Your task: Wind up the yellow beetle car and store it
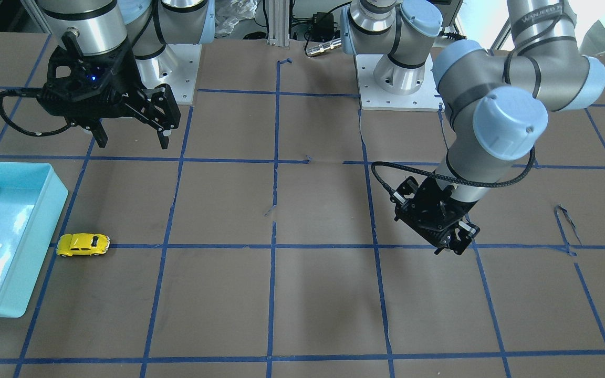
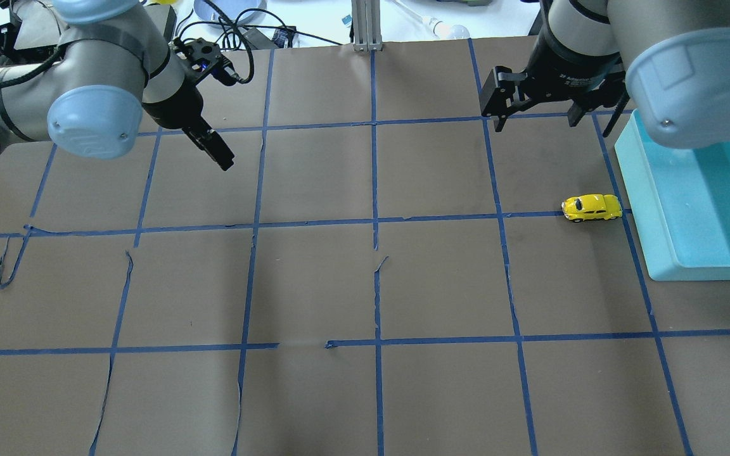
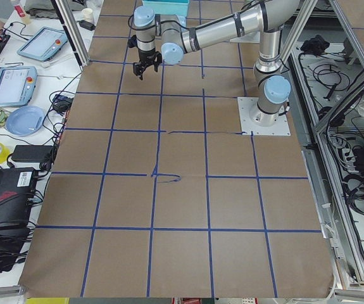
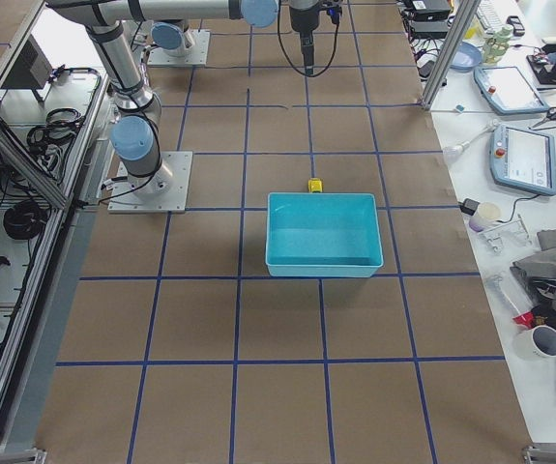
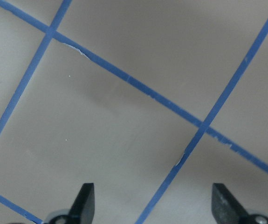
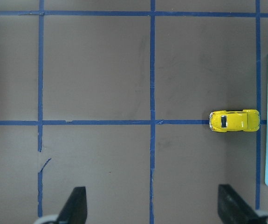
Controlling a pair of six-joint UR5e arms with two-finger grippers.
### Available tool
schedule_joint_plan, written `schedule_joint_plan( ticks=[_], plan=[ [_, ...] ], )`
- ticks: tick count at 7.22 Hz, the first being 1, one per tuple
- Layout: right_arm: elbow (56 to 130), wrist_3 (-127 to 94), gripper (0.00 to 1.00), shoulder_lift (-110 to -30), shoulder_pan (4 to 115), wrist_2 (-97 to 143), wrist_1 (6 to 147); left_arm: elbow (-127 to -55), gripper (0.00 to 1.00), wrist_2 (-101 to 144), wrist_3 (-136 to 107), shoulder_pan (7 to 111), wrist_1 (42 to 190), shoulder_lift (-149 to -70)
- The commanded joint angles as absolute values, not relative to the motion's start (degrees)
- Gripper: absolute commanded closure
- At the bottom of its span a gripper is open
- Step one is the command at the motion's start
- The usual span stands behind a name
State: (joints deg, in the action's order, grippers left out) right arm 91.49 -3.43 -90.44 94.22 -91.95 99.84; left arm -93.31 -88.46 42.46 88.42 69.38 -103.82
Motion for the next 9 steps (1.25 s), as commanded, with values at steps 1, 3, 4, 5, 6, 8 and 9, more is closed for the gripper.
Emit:
schedule_joint_plan(
  ticks=[1,3,4,5,6,8,9],
  plan=[
    [91.58,-3.43,0.00,-90.44,94.22,-92.02,99.84,-90.54,0.00,-88.68,29.49,90.61,76.43,-99.25],
    [91.41,-3.43,0.00,-90.27,94.22,-92.02,99.93,-87.03,0.00,-90.51,20.00,90.44,83.02,-94.42],
    [91.41,-2.82,0.00,-90.18,94.31,-92.02,100.02,-85.53,0.00,-91.92,15.25,90.44,87.06,-92.39],
    [91.32,-2.64,0.00,-90.09,94.31,-91.93,100.02,-85.34,0.00,-91.93,10.59,90.44,90.23,-90.28],
    [91.41,-2.81,0.00,-89.83,94.22,-91.76,99.41,-85.78,0.00,-91.06,4.72,90.35,90.79,-89.31],
    [91.41,-2.55,0.00,-87.91,94.13,-91.67,93.02,-86.31,0.00,-91.76,3.78,90.35,90.62,-89.12],
    [91.49,-2.64,0.00,-86.15,93.78,-91.41,92.12,-86.31,0.00,-91.93,4.21,90.35,90.70,-89.03]
  ],
)
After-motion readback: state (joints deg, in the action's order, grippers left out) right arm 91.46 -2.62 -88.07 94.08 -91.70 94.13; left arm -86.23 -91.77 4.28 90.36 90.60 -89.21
